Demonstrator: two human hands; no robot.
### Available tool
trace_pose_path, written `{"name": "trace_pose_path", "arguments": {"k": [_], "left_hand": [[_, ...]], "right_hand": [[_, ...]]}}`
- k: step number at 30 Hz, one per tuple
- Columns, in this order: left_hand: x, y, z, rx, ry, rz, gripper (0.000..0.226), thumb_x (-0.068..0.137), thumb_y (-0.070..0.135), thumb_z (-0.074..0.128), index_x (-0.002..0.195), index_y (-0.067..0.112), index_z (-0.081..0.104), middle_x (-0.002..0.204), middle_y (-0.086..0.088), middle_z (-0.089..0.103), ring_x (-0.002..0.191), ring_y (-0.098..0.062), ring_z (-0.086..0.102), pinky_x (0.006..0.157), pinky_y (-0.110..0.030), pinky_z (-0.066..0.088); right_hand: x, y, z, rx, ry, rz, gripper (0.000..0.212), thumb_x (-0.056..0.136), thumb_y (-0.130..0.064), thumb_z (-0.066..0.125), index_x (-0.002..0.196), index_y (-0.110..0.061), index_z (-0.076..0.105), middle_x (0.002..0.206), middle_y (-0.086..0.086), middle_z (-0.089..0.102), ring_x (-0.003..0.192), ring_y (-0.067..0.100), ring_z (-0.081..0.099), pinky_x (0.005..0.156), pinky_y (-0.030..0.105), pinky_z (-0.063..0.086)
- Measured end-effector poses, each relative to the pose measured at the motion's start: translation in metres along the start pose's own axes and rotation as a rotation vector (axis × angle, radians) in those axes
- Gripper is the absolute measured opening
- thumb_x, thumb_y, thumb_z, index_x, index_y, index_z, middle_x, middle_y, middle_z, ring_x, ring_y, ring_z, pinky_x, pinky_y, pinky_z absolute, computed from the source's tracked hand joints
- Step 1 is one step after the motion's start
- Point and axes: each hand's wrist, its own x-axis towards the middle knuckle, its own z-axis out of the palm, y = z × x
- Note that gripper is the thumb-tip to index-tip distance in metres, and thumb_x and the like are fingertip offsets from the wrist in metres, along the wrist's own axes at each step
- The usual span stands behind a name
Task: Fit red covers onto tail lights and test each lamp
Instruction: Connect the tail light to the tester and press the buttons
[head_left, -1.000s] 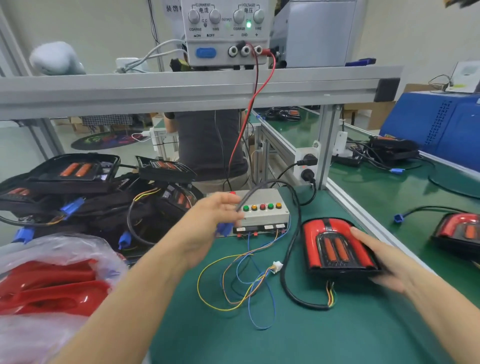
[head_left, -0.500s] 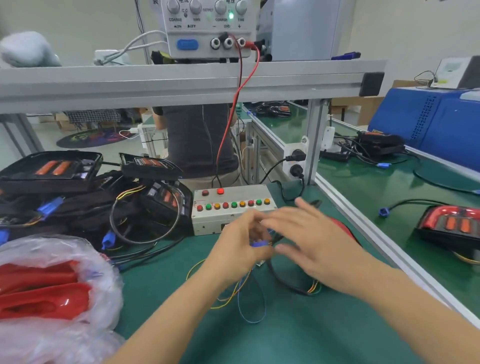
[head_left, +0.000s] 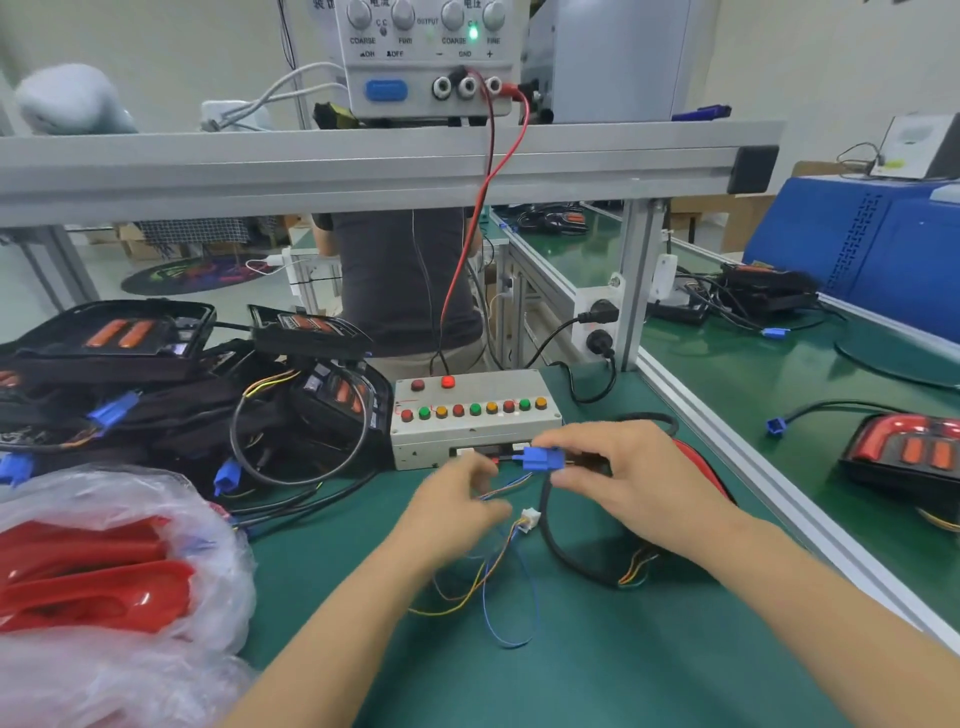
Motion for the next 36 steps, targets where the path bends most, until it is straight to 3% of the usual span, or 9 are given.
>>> {"name": "trace_pose_path", "arguments": {"k": [2, 5, 8, 10, 15, 19, 24, 32, 36], "left_hand": [[-0.006, -0.005, 0.018, 0.285, -0.118, 0.026, 0.035, 0.079, 0.033, 0.069, 0.111, 0.024, 0.057, 0.103, 0.004, 0.057, 0.091, -0.016, 0.055, 0.079, -0.028, 0.043], [-0.008, -0.005, 0.033, 0.471, -0.056, 0.134, 0.01, 0.085, 0.028, 0.059, 0.093, 0.023, 0.061, 0.092, 0.0, 0.057, 0.095, -0.026, 0.057, 0.072, -0.031, 0.042], [-0.004, -0.005, 0.026, 0.152, 0.028, 0.103, 0.014, 0.088, 0.014, 0.057, 0.089, 0.017, 0.071, 0.074, -0.006, 0.064, 0.065, -0.022, 0.056, 0.065, -0.029, 0.045], [-0.006, 0.0, 0.014, -0.191, -0.001, 0.035, 0.016, 0.086, 0.005, 0.058, 0.082, 0.013, 0.072, 0.062, -0.003, 0.052, 0.044, -0.013, 0.037, 0.05, -0.022, 0.036], [-0.011, 0.008, -0.007, -0.577, -0.017, -0.031, 0.021, 0.084, -0.005, 0.058, 0.081, 0.011, 0.071, 0.065, -0.004, 0.056, 0.043, -0.006, 0.03, 0.044, -0.013, 0.026], [-0.016, 0.003, -0.018, -0.582, 0.021, 0.035, 0.017, 0.086, 0.001, 0.061, 0.078, 0.007, 0.074, 0.065, -0.002, 0.062, 0.042, -0.002, 0.036, 0.048, -0.015, 0.031], [-0.017, -0.002, -0.022, -0.577, -0.028, 0.016, 0.019, 0.088, 0.006, 0.061, 0.075, 0.005, 0.074, 0.069, -0.006, 0.064, 0.048, -0.009, 0.025, 0.049, -0.019, 0.024], [-0.014, 0.006, -0.023, -0.659, -0.127, -0.081, 0.018, 0.089, 0.005, 0.058, 0.077, 0.006, 0.071, 0.062, -0.004, 0.063, 0.046, -0.009, 0.024, 0.046, -0.019, 0.017], [-0.013, 0.007, -0.026, -0.711, -0.212, -0.153, 0.017, 0.091, 0.005, 0.056, 0.077, 0.003, 0.066, 0.057, -0.003, 0.057, 0.04, -0.006, 0.024, 0.039, -0.014, 0.019]], "right_hand": [[-0.002, 0.004, 0.003, 0.078, -0.024, 0.056, 0.02, 0.084, -0.016, 0.074, 0.098, -0.029, 0.068, 0.081, -0.008, 0.069, 0.078, 0.024, 0.059, 0.078, 0.031, 0.046], [-0.004, 0.007, 0.005, 0.121, -0.068, 0.094, 0.018, 0.083, -0.019, 0.074, 0.09, -0.032, 0.065, 0.081, -0.007, 0.069, 0.078, 0.022, 0.06, 0.079, 0.035, 0.047], [-0.006, 0.013, 0.003, 0.123, -0.078, 0.133, 0.014, 0.083, -0.02, 0.075, 0.091, -0.028, 0.069, 0.082, -0.009, 0.07, 0.079, 0.019, 0.062, 0.079, 0.036, 0.049], [-0.008, 0.015, 0.003, 0.128, -0.077, 0.136, 0.012, 0.083, -0.021, 0.074, 0.09, -0.029, 0.069, 0.079, -0.01, 0.07, 0.076, 0.026, 0.062, 0.075, 0.041, 0.049], [-0.008, 0.018, 0.009, 0.129, -0.122, 0.131, 0.004, 0.086, -0.025, 0.071, 0.09, -0.025, 0.072, 0.075, -0.004, 0.069, 0.072, 0.02, 0.059, 0.07, 0.035, 0.046], [-0.003, 0.016, 0.009, -0.005, -0.142, 0.09, 0.018, 0.094, -0.032, 0.061, 0.087, -0.018, 0.07, 0.069, 0.0, 0.06, 0.062, 0.008, 0.046, 0.061, 0.024, 0.035], [-0.003, 0.009, 0.009, 0.138, 0.025, 0.117, 0.01, 0.085, -0.022, 0.073, 0.095, -0.021, 0.074, 0.083, -0.011, 0.071, 0.078, 0.001, 0.061, 0.073, 0.013, 0.043], [-0.002, 0.011, 0.017, -0.052, 0.19, -0.091, 0.017, 0.075, -0.016, 0.082, 0.091, -0.02, 0.077, 0.081, -0.025, 0.063, 0.073, -0.003, 0.053, 0.079, 0.024, 0.035], [-0.002, 0.013, 0.019, -0.255, 0.296, -0.288, 0.016, 0.073, -0.021, 0.076, 0.088, -0.016, 0.076, 0.079, -0.01, 0.069, 0.07, 0.01, 0.057, 0.074, 0.027, 0.032]]}}
